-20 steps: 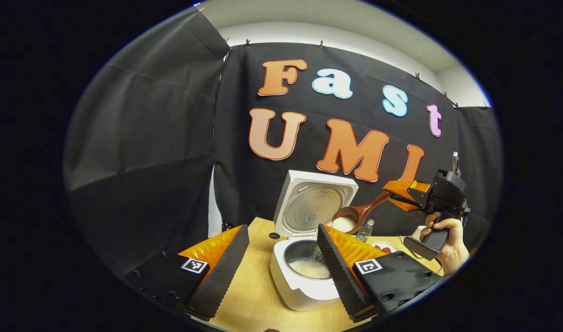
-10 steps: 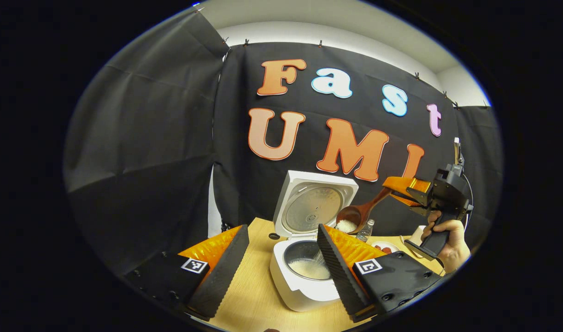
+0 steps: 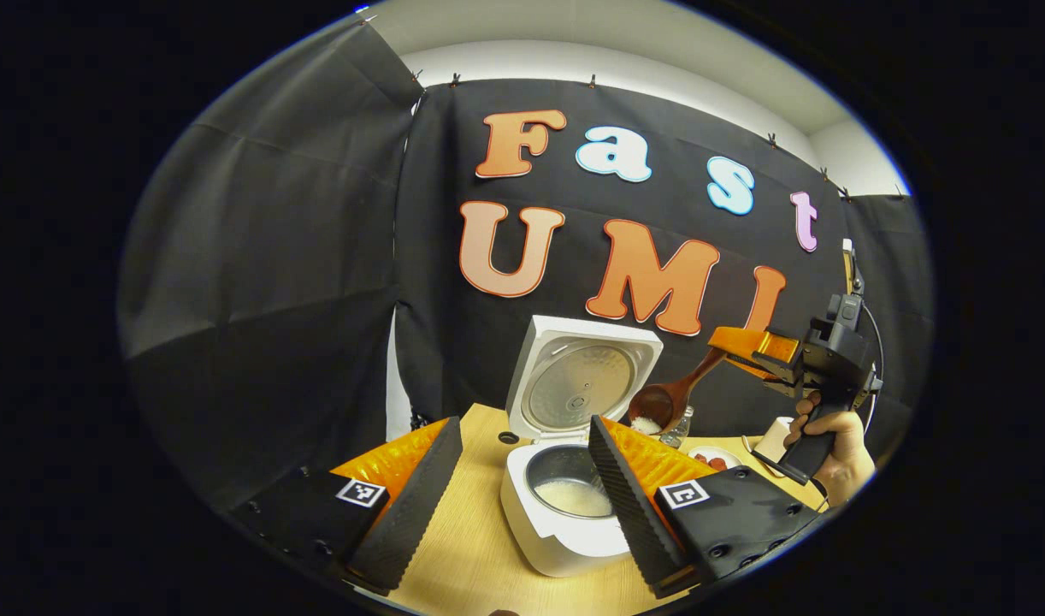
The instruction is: Close the left gripper, press the button to open the rice cooker; take a wooden spoon from the chopstick holder with the right hand, scoop a spoonful of rice and pour it into the rice cooker, then put the wooden spoon back into the chopstick holder.
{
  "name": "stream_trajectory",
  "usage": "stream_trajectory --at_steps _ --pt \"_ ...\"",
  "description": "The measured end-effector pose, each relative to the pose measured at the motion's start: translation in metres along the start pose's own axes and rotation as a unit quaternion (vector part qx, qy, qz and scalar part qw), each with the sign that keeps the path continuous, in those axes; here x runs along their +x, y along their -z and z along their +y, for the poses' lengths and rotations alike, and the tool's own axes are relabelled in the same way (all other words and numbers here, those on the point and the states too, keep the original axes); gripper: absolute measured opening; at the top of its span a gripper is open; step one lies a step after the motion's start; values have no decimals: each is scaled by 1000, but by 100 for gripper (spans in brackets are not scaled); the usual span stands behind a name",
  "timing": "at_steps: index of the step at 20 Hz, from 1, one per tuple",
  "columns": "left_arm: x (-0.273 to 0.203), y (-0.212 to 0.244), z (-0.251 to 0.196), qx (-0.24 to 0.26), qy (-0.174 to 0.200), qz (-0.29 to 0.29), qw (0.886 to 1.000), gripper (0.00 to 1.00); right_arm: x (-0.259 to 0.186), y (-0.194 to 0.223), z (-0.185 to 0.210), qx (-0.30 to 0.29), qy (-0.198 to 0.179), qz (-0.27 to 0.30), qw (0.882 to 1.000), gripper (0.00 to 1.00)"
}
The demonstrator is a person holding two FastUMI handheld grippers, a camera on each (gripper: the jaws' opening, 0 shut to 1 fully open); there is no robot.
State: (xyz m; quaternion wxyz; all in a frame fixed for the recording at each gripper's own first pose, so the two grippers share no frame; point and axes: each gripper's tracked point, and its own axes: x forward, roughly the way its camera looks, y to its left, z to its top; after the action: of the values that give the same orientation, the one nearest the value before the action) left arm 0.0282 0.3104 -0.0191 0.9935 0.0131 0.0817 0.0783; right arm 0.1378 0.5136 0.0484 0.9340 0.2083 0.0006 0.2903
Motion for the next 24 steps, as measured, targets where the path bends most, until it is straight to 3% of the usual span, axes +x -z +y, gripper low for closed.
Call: stream_trajectory --at_steps 18,24 --pt "-5 3 18 10 -23 -3 1000 100 -16 22 20 -125 -33 16 992 10" --pt "-1 3 25 3 -27 4 1000 100 -17 35 19 -139 -38 28 989 10"
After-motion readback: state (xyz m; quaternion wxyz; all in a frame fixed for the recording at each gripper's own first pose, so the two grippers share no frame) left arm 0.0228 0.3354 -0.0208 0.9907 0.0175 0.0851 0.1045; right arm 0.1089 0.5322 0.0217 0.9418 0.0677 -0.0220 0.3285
